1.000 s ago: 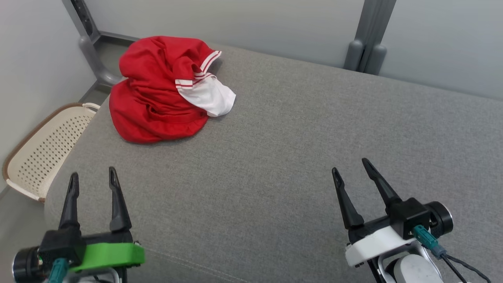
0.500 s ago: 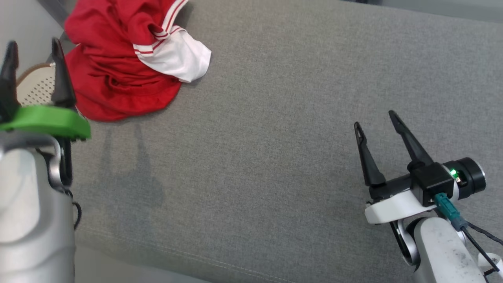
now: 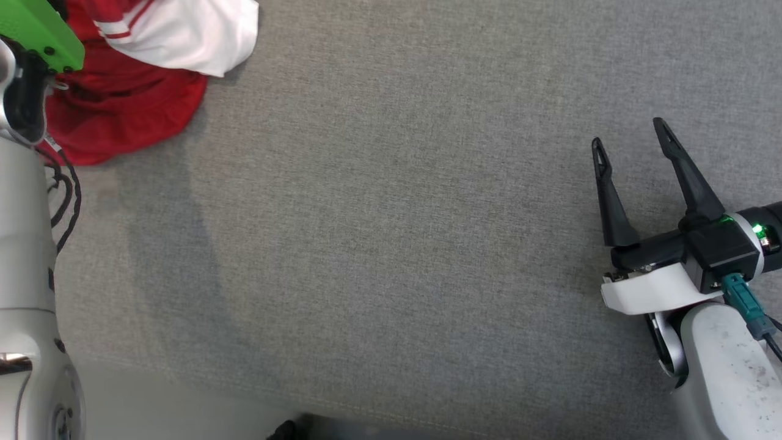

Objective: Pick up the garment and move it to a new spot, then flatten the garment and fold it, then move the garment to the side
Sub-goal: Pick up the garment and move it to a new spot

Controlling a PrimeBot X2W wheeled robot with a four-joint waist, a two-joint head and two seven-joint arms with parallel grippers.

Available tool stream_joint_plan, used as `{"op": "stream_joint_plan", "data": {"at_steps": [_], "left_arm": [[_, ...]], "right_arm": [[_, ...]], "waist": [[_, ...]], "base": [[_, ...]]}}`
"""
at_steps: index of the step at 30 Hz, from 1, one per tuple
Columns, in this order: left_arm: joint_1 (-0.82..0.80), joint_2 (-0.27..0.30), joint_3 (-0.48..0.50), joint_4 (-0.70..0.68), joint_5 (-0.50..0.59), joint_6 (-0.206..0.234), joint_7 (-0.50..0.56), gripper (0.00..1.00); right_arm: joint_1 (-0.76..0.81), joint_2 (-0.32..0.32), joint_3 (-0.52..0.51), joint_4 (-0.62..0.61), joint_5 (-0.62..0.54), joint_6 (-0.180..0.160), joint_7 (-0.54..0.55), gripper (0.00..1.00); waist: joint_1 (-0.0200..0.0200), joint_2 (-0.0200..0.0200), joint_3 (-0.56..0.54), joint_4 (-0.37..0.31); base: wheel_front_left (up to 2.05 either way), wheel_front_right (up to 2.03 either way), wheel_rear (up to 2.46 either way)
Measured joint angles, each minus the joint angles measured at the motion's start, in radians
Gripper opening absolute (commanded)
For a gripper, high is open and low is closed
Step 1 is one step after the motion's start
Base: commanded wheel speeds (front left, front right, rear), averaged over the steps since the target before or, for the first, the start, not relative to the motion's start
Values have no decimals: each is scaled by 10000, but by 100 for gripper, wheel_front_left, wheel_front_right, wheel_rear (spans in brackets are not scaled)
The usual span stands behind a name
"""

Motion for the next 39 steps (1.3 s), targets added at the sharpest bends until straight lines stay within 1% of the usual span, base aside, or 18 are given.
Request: {"op": "stream_joint_plan", "data": {"at_steps": [7,11,12,13,19,22,28,34,39], "left_arm": [[-803,431,-240,1569,-370,-31,401,100],[-881,468,-454,2073,-744,-31,385,100],[-881,497,-535,2115,-815,-31,297,38],[-881,571,-616,2150,-897,-31,82,0],[-876,790,-984,2176,-1346,-33,-1131,0],[-865,993,-1444,1778,-1501,-44,-1870,0],[-866,1440,-2184,660,-2159,-44,-2591,0],[-848,1891,-2941,-734,-2581,-44,-2658,0],[-809,2109,-3452,-2036,-2786,-44,-2261,0]], "right_arm": [[-337,-25,-67,-362,0,2,-31,100],[-418,63,-130,-552,15,6,-44,100],[-437,71,-130,-581,15,6,-46,100],[-465,84,-130,-612,15,6,-48,100],[-551,190,-163,-558,19,6,-77,100],[-515,249,-151,-336,35,4,-73,100],[-221,512,8,65,205,4,-27,100],[30,861,385,372,410,4,-17,100],[143,1039,600,497,594,4,-15,100]], "waist": [[-2,0,901,-346],[-2,0,1258,-562],[-2,0,1315,-602],[-2,0,1380,-648],[-2,0,1410,-837],[-2,0,1167,-874],[-2,0,370,-927],[-1,0,-678,-1116],[-1,0,-1541,-1503]], "base": [[0,0,0],[0,0,0],[0,0,0],[0,0,0],[0,0,0],[0,0,0],[0,0,0],[0,0,0],[0,0,0]]}}
